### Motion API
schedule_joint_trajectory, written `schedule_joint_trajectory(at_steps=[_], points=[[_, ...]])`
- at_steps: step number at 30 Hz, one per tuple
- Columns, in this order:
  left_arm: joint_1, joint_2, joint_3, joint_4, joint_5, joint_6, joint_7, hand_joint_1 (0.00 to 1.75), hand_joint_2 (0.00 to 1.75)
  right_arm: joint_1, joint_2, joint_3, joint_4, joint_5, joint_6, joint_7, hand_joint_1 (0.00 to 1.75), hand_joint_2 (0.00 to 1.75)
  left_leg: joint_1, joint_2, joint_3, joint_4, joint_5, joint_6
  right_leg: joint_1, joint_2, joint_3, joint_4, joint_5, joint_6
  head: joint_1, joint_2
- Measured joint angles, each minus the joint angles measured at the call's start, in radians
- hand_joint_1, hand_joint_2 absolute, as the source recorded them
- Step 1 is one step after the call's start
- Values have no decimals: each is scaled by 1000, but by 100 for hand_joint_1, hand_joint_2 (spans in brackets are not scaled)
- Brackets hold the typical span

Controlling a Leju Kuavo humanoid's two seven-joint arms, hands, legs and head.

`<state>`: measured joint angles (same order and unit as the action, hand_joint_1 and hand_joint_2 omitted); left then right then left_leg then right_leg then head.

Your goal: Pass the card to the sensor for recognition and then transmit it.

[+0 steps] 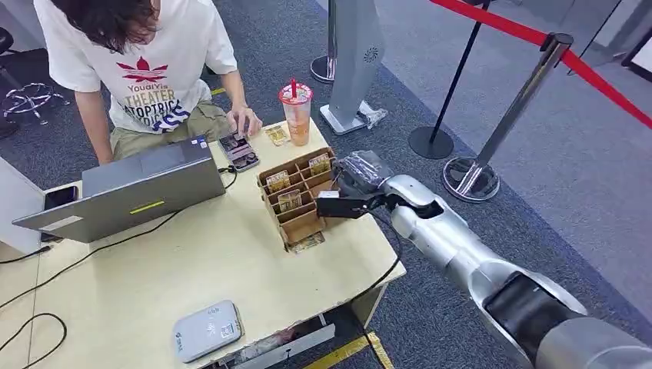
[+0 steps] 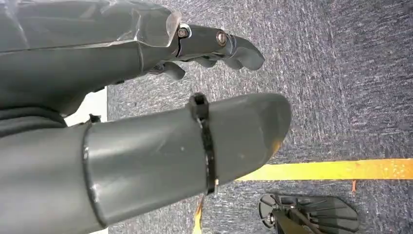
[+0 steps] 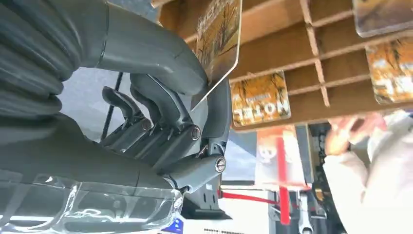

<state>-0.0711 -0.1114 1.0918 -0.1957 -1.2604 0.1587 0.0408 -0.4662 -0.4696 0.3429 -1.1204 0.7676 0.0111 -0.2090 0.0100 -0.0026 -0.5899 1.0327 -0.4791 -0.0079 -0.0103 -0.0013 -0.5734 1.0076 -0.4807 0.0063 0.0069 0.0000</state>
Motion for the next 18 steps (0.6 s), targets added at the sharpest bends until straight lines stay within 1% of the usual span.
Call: schedule_joint_trajectory(at_steps=[9,13,15,18], points=[[0,0,0,0,1,0,-1,0,0,-37,0,-1,-49,-17,5,-2,175,175,0,0,0,0,0,0,0,0,0,0,0,0,0,0],[0,0,0,0,4,1,-1,0,0,-59,1,-1,-51,-17,11,-5,173,175,0,0,0,0,0,0,0,0,0,0,0,0,0,0],[0,0,0,0,7,2,-1,0,0,-75,3,-1,-50,-20,14,-9,175,175,0,0,0,0,0,0,0,0,0,0,0,0,0,0],[0,-1,0,0,6,2,-2,0,0,-94,4,-1,-48,-46,23,-21,175,175,0,0,0,0,0,0,0,0,0,0,0,0,0,0]])
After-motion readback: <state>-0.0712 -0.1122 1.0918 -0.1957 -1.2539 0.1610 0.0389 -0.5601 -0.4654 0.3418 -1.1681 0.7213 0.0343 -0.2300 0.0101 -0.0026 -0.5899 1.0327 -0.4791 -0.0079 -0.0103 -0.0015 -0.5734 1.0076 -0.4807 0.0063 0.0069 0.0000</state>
